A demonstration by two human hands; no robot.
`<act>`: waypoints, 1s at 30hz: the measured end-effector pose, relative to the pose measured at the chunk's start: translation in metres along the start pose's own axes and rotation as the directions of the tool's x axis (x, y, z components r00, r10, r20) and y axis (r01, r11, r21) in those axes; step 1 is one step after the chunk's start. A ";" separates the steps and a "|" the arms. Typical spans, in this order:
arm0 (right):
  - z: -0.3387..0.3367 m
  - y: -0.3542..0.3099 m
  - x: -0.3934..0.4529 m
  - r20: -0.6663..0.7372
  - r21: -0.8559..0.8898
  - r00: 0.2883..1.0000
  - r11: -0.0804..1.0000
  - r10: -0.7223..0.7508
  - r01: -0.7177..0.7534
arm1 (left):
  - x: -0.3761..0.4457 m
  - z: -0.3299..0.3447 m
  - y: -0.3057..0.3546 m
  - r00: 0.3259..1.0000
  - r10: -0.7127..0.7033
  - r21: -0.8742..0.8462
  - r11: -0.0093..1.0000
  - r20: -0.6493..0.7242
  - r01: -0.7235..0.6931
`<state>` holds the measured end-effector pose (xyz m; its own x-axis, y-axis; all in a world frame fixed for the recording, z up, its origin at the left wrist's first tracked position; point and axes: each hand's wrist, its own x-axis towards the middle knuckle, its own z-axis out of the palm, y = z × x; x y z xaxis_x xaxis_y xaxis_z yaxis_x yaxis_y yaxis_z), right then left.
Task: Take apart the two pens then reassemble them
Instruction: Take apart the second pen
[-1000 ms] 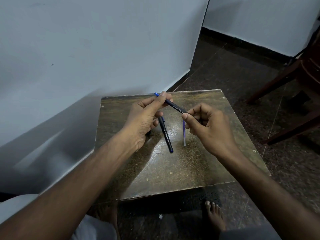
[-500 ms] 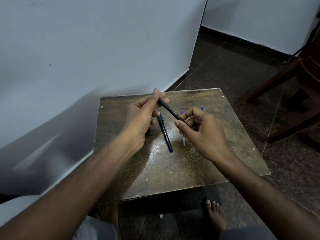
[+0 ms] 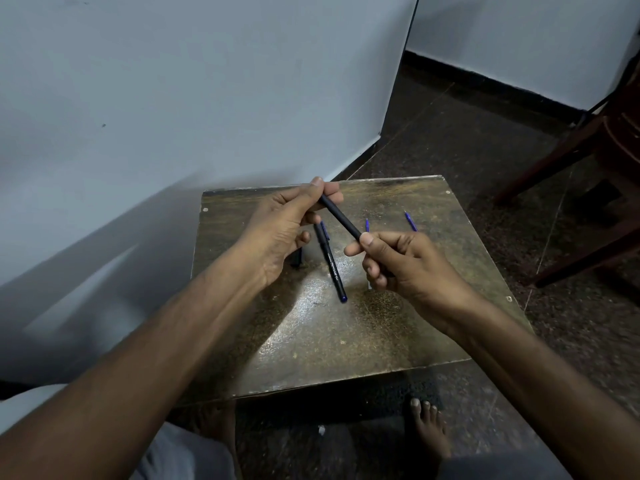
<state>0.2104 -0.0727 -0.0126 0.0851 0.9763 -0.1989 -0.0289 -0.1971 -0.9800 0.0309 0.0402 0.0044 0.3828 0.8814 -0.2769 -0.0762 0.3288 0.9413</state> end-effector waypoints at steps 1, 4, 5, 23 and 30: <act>0.000 0.000 0.000 -0.007 -0.013 1.000 1.000 0.007 -0.007 | 0.000 -0.002 0.000 0.999 0.034 0.059 0.998 -0.012 -0.034; 0.000 0.001 0.003 -0.061 -0.018 0.998 1.000 0.023 -0.024 | 0.003 -0.013 0.001 0.948 0.317 0.542 0.798 -0.003 -0.265; -0.001 0.001 0.004 -0.088 -0.014 0.996 0.999 0.030 -0.032 | 0.004 -0.018 0.000 0.911 0.409 0.726 0.611 0.052 -0.316; 0.001 0.001 0.004 -0.214 -0.285 0.976 0.958 -0.040 -0.023 | 0.009 -0.031 -0.001 0.989 0.137 0.828 0.560 -0.046 -0.039; 0.003 0.000 -0.004 -0.155 -0.543 0.971 0.837 -0.179 0.068 | 0.026 -0.025 0.007 0.970 0.121 0.055 0.992 -0.210 -0.111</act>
<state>0.2067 -0.0763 -0.0116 0.2422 0.9700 -0.0192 0.5220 -0.1470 -0.8402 0.0170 0.0737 -0.0013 0.1688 0.9660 -0.1956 -0.0676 0.2093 0.9755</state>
